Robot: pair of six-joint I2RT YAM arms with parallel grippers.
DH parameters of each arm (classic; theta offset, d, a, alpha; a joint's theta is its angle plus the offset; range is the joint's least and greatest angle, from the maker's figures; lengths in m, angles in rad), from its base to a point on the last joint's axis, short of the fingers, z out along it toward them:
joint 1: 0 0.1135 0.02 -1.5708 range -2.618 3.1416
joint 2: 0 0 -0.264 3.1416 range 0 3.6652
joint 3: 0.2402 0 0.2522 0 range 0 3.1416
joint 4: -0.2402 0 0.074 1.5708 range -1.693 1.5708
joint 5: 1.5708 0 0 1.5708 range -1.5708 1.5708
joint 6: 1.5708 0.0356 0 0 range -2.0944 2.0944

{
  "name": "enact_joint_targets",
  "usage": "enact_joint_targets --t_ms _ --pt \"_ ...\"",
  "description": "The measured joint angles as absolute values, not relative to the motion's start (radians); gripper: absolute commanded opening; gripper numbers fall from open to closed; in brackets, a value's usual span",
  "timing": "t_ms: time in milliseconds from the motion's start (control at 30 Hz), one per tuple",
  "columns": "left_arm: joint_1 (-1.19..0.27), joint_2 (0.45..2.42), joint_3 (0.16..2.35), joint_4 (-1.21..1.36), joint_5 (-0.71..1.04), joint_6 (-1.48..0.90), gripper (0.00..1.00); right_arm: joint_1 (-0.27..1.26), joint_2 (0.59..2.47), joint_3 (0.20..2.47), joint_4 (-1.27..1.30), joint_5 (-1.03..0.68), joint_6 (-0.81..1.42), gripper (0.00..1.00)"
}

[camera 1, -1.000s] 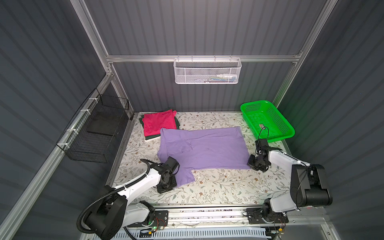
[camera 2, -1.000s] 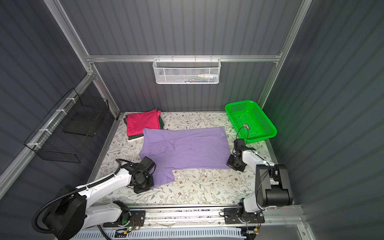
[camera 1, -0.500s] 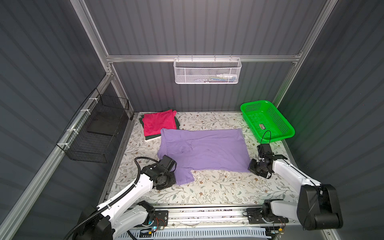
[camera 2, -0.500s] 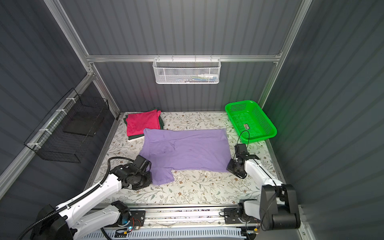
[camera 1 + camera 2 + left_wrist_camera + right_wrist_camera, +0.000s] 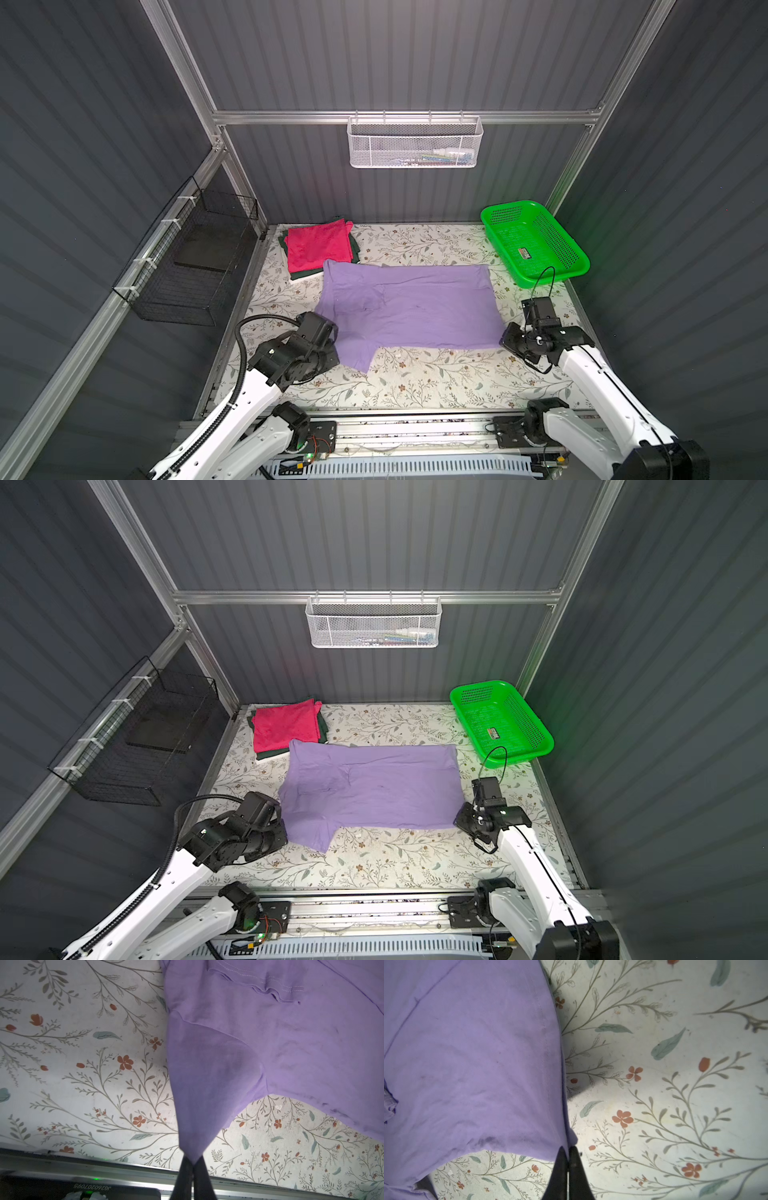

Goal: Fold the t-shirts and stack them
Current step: 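Grasp the nearer hem corners of the lavender shirt with both grippers, then lift the nearer hem and fold it away from the robot onto the far half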

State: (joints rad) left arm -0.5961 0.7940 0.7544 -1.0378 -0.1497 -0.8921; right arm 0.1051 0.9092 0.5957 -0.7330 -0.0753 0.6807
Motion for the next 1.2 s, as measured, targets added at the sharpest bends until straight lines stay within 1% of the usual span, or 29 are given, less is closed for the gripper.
enact_joint_targets --t_ms 167,400,767,933,1033,1200 --pt "-0.596 0.801 0.764 -1.031 -0.174 -0.894 0.00 0.107 0.876 0.590 -0.732 -0.071 0.703 0.00" --pt "-0.596 0.878 0.767 -0.921 -0.228 -0.884 0.00 0.107 1.046 0.674 -0.713 -0.056 0.691 0.00" --pt "-0.591 1.032 0.871 -0.823 -0.406 -0.880 0.00 0.086 1.290 0.807 -0.639 -0.023 0.624 0.00" --pt "-0.536 1.100 0.922 -0.773 -0.443 -0.846 0.00 0.071 1.369 0.863 -0.623 -0.019 0.594 0.00" --pt "-0.471 1.137 0.932 -0.721 -0.434 -0.818 0.00 0.058 1.402 0.897 -0.614 -0.019 0.578 0.00" --pt "-0.417 1.221 0.958 -0.649 -0.416 -0.770 0.00 0.039 1.460 0.941 -0.594 -0.019 0.559 0.00"
